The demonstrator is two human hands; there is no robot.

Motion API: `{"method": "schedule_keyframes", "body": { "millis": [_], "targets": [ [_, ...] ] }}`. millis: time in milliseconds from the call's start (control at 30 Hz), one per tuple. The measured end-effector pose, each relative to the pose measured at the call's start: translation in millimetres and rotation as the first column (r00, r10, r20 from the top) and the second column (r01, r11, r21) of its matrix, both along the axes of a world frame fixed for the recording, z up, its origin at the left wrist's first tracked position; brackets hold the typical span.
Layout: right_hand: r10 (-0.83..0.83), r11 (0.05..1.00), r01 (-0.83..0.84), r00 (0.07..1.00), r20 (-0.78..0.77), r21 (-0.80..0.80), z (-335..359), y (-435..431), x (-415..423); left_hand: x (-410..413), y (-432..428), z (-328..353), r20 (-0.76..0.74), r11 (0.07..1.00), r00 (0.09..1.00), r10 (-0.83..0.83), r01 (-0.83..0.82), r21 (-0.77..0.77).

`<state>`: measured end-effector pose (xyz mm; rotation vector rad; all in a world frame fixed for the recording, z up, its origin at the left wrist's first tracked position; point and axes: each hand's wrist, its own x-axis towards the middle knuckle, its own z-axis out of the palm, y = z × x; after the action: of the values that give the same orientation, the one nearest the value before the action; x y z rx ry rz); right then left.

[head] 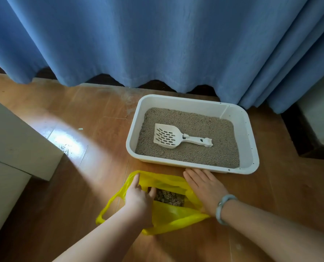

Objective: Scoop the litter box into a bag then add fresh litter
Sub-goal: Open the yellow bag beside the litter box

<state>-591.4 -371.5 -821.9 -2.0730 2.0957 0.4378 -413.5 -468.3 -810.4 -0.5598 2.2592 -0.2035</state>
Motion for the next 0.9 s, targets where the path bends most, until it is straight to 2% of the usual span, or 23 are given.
{"method": "schedule_keyframes", "body": {
  "millis": [133, 200, 233, 300, 400, 467, 567, 633, 700, 900],
  "targets": [
    [0.026, 0.984, -0.017, 0.998, 0.051, -0.176, -13.1, 1.6, -12.8, 0.5, -10.6, 4.9, -0.116, 0.982, 0.980, 0.164, -0.150, 0.118],
    [0.062, 0.973, -0.034, 0.991, 0.117, -0.229, -11.7, 1.6, -10.7, 2.6, -14.8, 3.1, -0.202, 0.973, 0.959, 0.199, -0.168, 0.159],
    [0.119, 0.966, -0.081, 0.983, 0.141, -0.245, -9.2, 1.1, -5.6, 4.3, -14.9, 2.7, -0.287, 0.972, 0.938, 0.194, -0.145, 0.182],
    [0.254, 0.933, -0.194, 0.952, 0.173, -0.302, -7.7, -0.2, 7.8, 7.6, -12.7, -4.2, -0.504, 0.992, 0.863, 0.039, 0.030, 0.126],
    [0.376, 0.899, -0.296, 0.899, 0.223, -0.321, -9.8, -7.3, 26.2, 9.1, -10.1, -11.1, -0.614, 0.983, 0.785, -0.076, 0.163, 0.086],
    [0.354, 0.921, -0.299, 0.910, 0.217, -0.250, -15.6, -12.9, 25.4, 13.0, -13.5, -17.1, -0.592, 0.985, 0.800, -0.093, 0.161, 0.064],
    [0.207, 0.978, -0.201, 0.969, 0.134, -0.056, -17.8, -22.6, 12.3, 22.7, -20.1, -21.1, -0.521, 0.991, 0.847, -0.100, 0.134, 0.028],
    [0.180, 0.983, -0.178, 0.980, 0.085, -0.038, -21.4, -21.1, 2.2, 29.1, -23.1, -21.2, -0.463, 0.993, 0.883, -0.080, 0.113, 0.045],
    [0.083, 0.994, -0.092, 0.989, 0.120, 0.065, -25.9, -15.8, -2.7, 35.5, -25.6, -21.0, -0.448, 0.993, 0.891, -0.070, 0.103, 0.050],
    [-0.190, 0.970, 0.165, 0.972, 0.135, 0.179, -37.1, 2.2, -2.2, 61.0, -40.4, -25.2, -0.396, 0.997, 0.918, -0.014, 0.042, 0.062]
  ]
}}
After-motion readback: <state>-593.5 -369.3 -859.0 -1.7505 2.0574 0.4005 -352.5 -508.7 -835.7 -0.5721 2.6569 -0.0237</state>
